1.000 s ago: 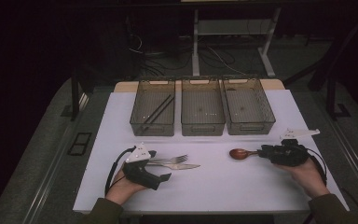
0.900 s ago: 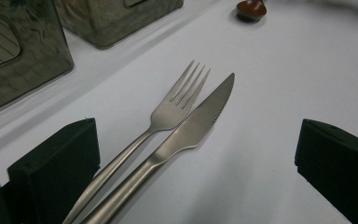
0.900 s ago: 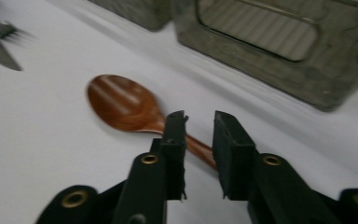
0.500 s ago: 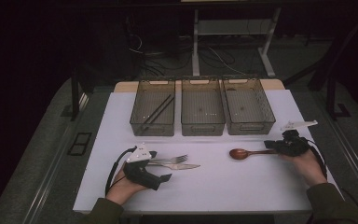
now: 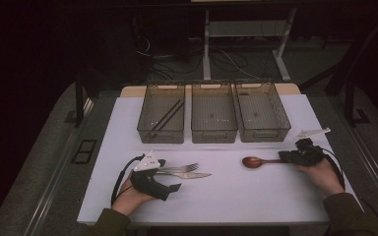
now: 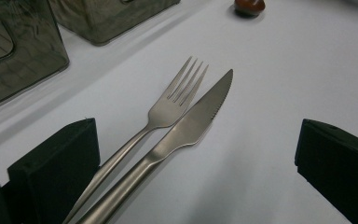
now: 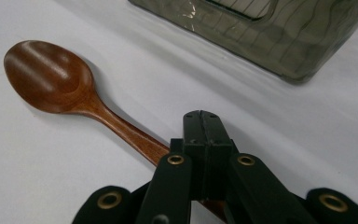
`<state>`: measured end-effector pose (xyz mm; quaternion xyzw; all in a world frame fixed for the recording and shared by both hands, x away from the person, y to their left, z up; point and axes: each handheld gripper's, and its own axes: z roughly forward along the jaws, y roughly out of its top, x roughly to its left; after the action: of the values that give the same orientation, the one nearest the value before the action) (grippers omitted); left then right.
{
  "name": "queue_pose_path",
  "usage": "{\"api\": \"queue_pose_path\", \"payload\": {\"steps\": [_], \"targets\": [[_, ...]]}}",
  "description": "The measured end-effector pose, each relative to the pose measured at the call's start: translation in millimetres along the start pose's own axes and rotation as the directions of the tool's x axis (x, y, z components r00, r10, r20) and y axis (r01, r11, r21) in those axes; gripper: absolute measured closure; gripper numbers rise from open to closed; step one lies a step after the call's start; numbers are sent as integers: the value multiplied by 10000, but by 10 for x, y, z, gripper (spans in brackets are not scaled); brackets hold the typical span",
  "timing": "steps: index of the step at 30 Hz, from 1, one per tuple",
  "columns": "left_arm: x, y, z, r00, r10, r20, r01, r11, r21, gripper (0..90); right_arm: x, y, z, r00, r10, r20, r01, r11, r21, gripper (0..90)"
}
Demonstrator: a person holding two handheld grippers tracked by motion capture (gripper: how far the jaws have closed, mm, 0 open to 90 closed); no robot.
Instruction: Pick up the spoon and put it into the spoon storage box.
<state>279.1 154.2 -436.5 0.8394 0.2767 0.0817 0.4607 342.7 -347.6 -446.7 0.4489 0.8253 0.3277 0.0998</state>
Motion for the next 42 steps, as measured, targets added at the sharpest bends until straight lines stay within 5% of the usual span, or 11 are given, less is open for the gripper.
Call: {"api": "queue_pose_path", "payload": {"steps": [16, 42], "targets": [[-3, 3, -6, 10000, -6, 7, 6, 10000, -56, 0, 67, -102, -86, 9988, -192, -461, 202, 9995, 232, 888], [-12, 7, -7, 9999, 74, 125, -73, 10000, -48, 0, 373, -255, -209, 9911, -924, -964, 991, 9928, 670, 888]]}}
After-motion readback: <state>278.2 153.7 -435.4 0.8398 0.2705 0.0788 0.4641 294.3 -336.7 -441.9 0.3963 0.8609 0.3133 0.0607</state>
